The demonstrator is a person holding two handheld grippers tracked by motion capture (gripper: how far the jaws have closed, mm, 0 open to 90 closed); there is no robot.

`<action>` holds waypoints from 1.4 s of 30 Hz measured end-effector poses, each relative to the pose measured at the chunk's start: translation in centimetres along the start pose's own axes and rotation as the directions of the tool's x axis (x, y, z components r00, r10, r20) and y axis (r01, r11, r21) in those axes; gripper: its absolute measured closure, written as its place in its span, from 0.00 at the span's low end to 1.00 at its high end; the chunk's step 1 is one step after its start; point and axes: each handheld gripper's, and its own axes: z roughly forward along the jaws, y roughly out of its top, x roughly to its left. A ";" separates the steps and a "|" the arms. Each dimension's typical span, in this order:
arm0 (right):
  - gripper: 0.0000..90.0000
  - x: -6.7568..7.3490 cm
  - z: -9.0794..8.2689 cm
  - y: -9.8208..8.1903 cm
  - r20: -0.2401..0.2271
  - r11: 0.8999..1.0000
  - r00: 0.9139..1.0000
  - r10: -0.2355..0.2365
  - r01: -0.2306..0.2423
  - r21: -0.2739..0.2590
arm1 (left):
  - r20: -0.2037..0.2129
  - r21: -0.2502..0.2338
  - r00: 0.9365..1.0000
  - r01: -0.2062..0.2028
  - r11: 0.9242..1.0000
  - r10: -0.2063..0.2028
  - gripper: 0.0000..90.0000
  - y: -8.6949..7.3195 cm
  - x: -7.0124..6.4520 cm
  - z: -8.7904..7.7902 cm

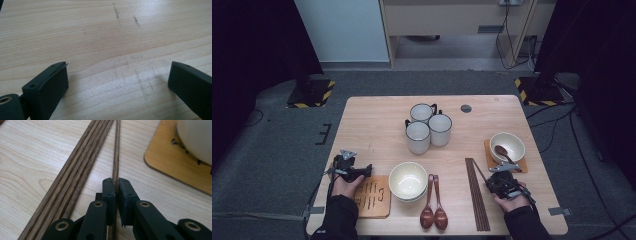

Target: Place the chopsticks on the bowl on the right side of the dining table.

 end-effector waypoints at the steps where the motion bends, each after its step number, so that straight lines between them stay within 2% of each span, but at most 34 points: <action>1: 0.94 -0.1 0.0 0.0 0.003 1.000 1.000 0.001 -0.001 0.000 | 0.000 0.000 1.000 0.000 1.000 0.000 0.02 0.0 0.0 0.0; 16: 0.93 -0.5 0.5 0.3 0.030 1.000 1.000 0.004 -0.003 -0.023 | 0.000 0.000 1.000 0.000 1.000 0.000 0.02 0.0 0.0 0.0; 24: 0.84 -0.3 -0.1 -0.2 0.018 0.999 1.000 -0.012 0.013 -0.049 | 0.000 0.000 1.000 0.000 1.000 0.000 0.02 0.0 0.0 0.0; 29: 0.75 -0.2 -1.2 -0.7 0.015 0.994 1.000 -0.017 0.018 -0.104 | 0.000 0.000 1.000 0.000 1.000 0.000 0.02 0.0 0.0 0.0; 33: 0.73 -0.3 -1.9 -1.3 -0.007 0.993 1.000 0.016 -0.017 -0.117 | 0.000 0.000 1.000 0.000 1.000 0.000 0.02 0.0 0.0 0.0; 36: 0.72 -0.4 -2.2 -1.6 0.001 0.992 1.000 0.023 -0.022 -0.126 | 0.000 0.000 1.000 0.000 1.000 0.000 0.02 0.0 0.0 0.0; 38: 0.73 -0.5 -2.5 -1.9 0.013 0.991 1.000 0.023 -0.021 -0.135 | 0.000 0.000 1.000 0.000 1.000 0.000 0.02 0.0 0.0 0.0; 42: 0.77 -0.5 -2.8 -2.7 0.007 0.992 0.999 0.040 -0.039 -0.117 | 0.000 0.000 1.000 0.000 1.000 0.000 0.02 0.0 0.0 0.0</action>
